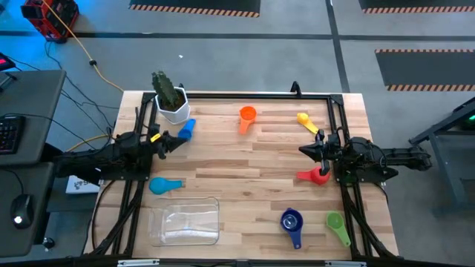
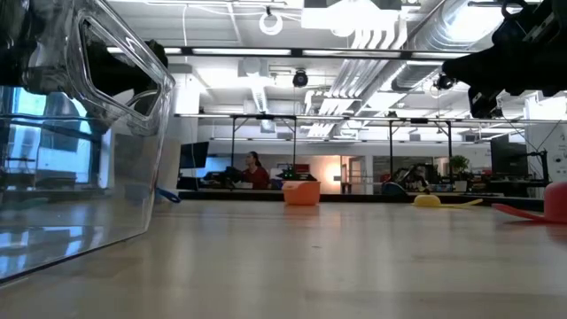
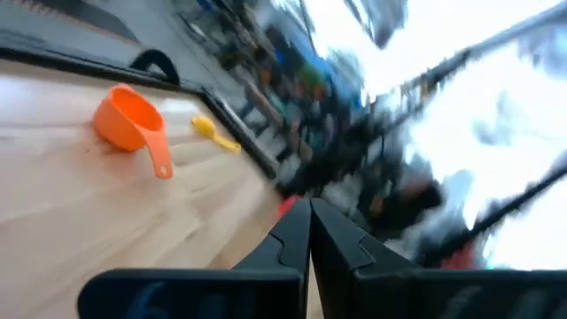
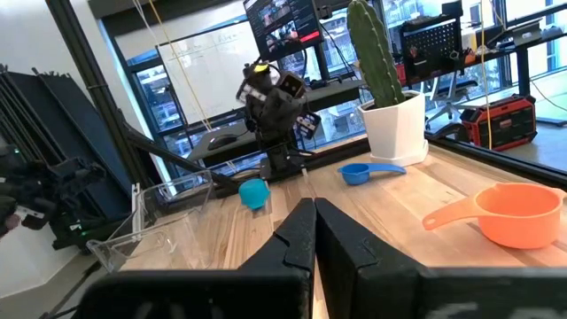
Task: Nest measuring cups in basket
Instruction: Move the orange measuring cup to the center of the table
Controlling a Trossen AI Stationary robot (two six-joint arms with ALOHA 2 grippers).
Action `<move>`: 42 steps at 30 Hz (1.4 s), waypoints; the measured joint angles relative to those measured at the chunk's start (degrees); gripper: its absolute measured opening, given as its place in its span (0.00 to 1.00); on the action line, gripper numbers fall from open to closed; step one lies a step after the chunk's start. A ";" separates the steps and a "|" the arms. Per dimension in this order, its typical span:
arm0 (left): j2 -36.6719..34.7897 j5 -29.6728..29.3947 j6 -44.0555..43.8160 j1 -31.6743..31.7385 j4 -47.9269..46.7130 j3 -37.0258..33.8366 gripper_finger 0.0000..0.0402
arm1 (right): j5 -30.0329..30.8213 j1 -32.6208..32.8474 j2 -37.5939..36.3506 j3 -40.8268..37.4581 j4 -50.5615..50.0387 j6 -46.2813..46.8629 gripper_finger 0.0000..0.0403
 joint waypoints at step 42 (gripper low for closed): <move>108.07 19.45 35.12 16.95 -12.72 78.81 0.45 | 0.01 0.02 0.02 0.02 -1.43 0.02 0.00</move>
